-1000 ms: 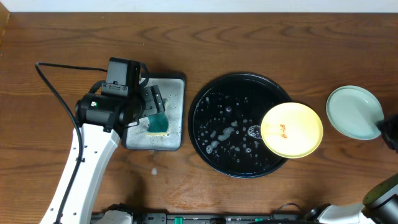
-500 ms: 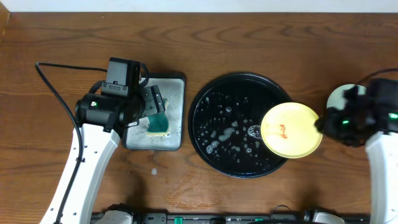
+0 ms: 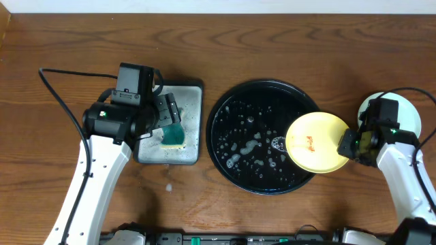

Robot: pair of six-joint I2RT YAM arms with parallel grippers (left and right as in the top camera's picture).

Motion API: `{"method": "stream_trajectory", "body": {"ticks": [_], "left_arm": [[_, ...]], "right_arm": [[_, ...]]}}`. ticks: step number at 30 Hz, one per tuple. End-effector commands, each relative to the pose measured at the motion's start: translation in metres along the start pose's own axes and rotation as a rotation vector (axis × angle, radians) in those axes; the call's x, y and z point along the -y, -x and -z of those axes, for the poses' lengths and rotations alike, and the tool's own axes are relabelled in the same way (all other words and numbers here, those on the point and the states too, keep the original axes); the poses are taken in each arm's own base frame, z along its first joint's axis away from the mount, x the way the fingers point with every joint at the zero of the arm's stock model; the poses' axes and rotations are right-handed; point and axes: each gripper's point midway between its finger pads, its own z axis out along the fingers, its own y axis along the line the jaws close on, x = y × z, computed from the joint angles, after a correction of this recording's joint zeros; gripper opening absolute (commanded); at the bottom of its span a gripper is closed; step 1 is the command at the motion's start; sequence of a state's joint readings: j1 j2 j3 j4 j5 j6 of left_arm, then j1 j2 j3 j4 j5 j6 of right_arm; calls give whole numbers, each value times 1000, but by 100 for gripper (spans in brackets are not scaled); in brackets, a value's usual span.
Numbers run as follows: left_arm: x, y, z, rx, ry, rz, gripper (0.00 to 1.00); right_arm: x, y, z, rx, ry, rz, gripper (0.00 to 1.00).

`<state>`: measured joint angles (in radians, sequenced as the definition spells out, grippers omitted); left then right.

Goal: Clean dirty plates on tray and stack at the side
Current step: 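Slide the yellow plate toward the tray center with the right gripper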

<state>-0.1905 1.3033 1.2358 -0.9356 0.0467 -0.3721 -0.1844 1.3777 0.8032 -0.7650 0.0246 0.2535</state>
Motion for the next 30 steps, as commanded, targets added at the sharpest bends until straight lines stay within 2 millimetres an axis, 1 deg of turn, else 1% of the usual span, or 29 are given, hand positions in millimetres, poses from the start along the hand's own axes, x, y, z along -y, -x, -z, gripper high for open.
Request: {"method": "stream_trajectory", "body": {"ticks": [1, 2, 3, 5, 8, 11, 14, 17, 20, 25, 28, 30], "left_arm": [[-2, 2, 1, 6, 6, -1, 82], [-2, 2, 1, 6, 6, -1, 82], [-2, 2, 1, 6, 6, -1, 82], [-2, 2, 1, 6, 6, -1, 82], [-2, 2, 1, 6, 6, -1, 82], [-2, 2, 1, 6, 6, -1, 82], [-2, 2, 1, 6, 6, -1, 82], [-2, 2, 1, 6, 6, -1, 82], [-2, 2, 1, 6, 6, -1, 82], [-2, 2, 1, 6, 6, -1, 82], [-2, 2, 1, 6, 6, -1, 82], [-2, 2, 1, 7, 5, -1, 82]], "right_arm": [[13, -12, -15, -41, -74, -31, 14], [12, -11, -16, -36, -66, -32, 6], [10, -9, -15, -30, -54, -30, 1], [3, -6, -12, -22, -19, -19, 1], [-16, -3, -1, -16, 88, 33, 1], [-38, -3, 18, -9, 212, 66, 1], [-69, -10, 38, 1, 356, 146, 1], [-90, -20, 46, -2, 398, 219, 1], [-101, -32, 40, -34, 370, 216, 1], [-108, -51, 8, -83, 221, 100, 1], [-109, -50, -10, -61, 133, 60, 1], [-115, -43, -15, -38, 139, 62, 1]]}}
